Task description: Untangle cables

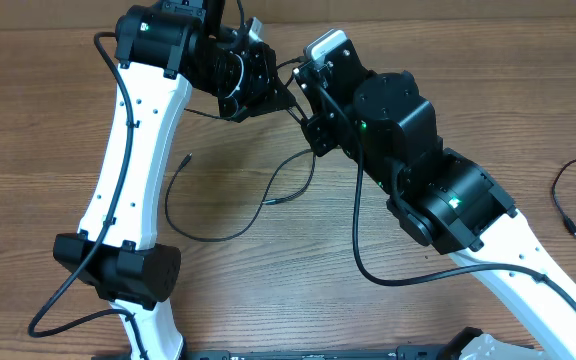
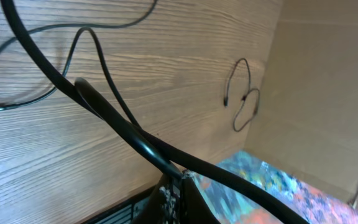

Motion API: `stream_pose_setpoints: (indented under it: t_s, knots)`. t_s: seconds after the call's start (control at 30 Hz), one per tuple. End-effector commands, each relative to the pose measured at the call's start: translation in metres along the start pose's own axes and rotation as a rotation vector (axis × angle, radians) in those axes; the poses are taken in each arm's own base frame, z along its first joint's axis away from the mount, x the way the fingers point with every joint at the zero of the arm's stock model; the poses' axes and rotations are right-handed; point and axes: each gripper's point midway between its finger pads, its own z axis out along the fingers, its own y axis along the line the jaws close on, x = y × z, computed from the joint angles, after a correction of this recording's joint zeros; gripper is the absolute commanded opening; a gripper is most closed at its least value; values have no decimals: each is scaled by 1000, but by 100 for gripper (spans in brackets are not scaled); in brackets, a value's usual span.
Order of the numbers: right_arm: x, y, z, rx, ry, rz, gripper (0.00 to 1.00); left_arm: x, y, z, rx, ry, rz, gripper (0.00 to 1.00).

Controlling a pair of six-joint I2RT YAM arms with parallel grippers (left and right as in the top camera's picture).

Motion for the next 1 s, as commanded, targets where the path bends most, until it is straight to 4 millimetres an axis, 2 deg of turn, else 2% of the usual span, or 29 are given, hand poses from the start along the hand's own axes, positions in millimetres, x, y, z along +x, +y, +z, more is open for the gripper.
stream_pose_setpoints:
  t_s: [0.0,0.37,0.5,0.7,0.83,0.97]
  knots:
    - [-20,-3,-15,-3,-63,32,4,-8,13,-2,-70,-51,-16,5]
    - [-40,-7,-31,0,-138,60,4,-21,34,-6,-191,-130,-24,8]
    - [-56,-12,-48,13,-203,87,4,-26,44,-7,-240,-156,-37,9]
    - [-78,-17,-71,16,-292,99,4,-25,55,3,-260,-135,-70,11]
    - [-77,-17,-72,16,-288,97,4,-24,62,11,-266,-112,-83,17]
    - [-72,-19,-68,35,-267,97,4,-21,65,15,-263,-92,-91,16]
